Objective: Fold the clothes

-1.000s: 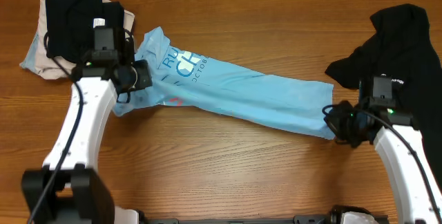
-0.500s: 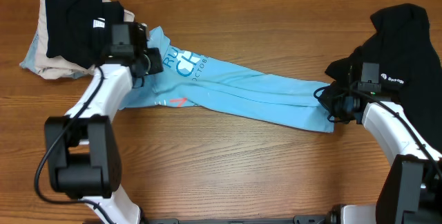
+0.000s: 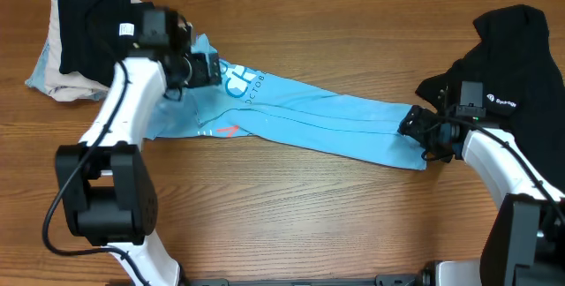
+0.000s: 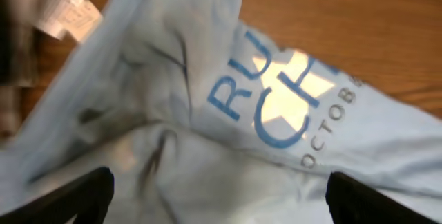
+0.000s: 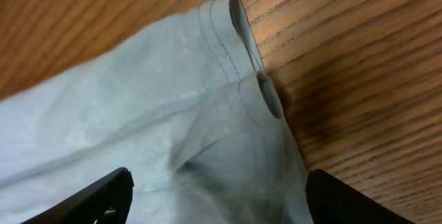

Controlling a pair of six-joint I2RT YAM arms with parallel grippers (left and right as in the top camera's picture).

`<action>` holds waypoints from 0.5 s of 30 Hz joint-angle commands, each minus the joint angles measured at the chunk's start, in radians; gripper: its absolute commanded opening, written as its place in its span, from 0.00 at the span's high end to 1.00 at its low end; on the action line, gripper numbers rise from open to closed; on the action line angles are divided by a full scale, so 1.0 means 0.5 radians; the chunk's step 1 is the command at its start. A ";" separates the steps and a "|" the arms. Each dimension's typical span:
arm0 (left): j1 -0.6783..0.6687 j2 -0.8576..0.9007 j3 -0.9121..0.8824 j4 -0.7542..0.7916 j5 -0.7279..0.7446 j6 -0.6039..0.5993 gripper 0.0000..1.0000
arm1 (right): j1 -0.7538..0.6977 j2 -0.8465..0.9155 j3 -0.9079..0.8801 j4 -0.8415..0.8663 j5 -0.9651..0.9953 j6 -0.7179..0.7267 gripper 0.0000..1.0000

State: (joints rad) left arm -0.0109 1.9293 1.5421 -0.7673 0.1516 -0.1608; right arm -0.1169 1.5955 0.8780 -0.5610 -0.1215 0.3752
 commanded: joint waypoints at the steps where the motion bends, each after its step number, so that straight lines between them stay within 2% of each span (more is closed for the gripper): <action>1: 0.025 -0.014 0.342 -0.259 0.066 0.172 0.00 | 0.008 0.103 0.040 0.005 0.031 -0.195 0.19; 5: 0.022 -0.014 0.550 -0.484 0.066 0.292 0.00 | 0.008 0.202 0.040 0.009 0.033 -0.289 0.31; 7: 0.022 -0.014 0.597 -0.529 0.065 0.322 0.00 | 0.008 0.259 0.040 0.006 0.033 -0.295 0.42; 11: 0.023 -0.014 0.602 -0.546 0.063 0.330 0.00 | 0.008 0.311 0.040 0.002 0.033 -0.294 0.89; 12: 0.023 -0.014 0.602 -0.555 0.048 0.330 0.00 | 0.007 0.311 0.040 -0.005 0.033 -0.293 0.96; 15: 0.023 -0.014 0.602 -0.565 0.008 0.330 0.00 | -0.024 0.298 0.048 -0.051 0.032 -0.219 0.96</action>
State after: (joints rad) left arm 0.0017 1.9289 1.8217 -1.0466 0.1680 -0.0219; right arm -0.1181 1.7168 0.9016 -0.5686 -0.0982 0.2424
